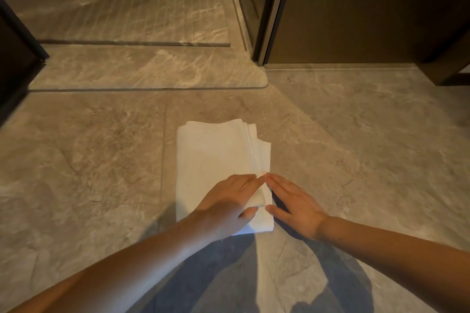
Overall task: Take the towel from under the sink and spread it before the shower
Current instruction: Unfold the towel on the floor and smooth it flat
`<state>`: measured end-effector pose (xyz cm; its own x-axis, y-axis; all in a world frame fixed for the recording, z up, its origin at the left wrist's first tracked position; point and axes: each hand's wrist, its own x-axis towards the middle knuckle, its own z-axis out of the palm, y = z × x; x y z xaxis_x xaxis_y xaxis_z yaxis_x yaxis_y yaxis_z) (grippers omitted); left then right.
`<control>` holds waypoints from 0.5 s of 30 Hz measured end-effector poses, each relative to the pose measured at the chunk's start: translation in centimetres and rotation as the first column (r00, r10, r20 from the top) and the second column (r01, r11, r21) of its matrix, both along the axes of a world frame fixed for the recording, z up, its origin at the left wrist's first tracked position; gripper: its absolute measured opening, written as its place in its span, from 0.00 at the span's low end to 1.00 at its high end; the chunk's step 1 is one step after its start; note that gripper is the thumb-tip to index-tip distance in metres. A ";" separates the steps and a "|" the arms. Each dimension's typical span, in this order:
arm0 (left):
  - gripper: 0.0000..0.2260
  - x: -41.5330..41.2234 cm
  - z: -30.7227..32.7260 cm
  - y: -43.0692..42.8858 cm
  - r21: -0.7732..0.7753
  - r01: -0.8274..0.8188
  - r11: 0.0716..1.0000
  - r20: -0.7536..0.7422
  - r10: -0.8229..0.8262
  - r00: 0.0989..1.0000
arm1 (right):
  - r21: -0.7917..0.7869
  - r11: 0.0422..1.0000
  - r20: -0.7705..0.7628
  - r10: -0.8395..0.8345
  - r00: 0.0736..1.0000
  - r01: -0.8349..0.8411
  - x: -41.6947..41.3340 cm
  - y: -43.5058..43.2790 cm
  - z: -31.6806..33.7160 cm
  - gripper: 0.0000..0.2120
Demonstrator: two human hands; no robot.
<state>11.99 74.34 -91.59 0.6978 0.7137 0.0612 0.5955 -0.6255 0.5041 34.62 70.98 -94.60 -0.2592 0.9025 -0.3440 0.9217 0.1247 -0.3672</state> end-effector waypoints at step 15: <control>0.14 2.1 2.0 4.7 -0.400 0.291 0.869 -0.079 -0.348 0.934 | -0.051 0.999 -0.022 -0.010 1.000 0.009 -0.3 0.3 0.8 0.35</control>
<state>14.12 79.08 -89.62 0.8718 0.3986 -0.2847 0.4792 -0.5740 0.6639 34.33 71.24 -93.81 -0.2588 0.8864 -0.3839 0.9144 0.0968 -0.3930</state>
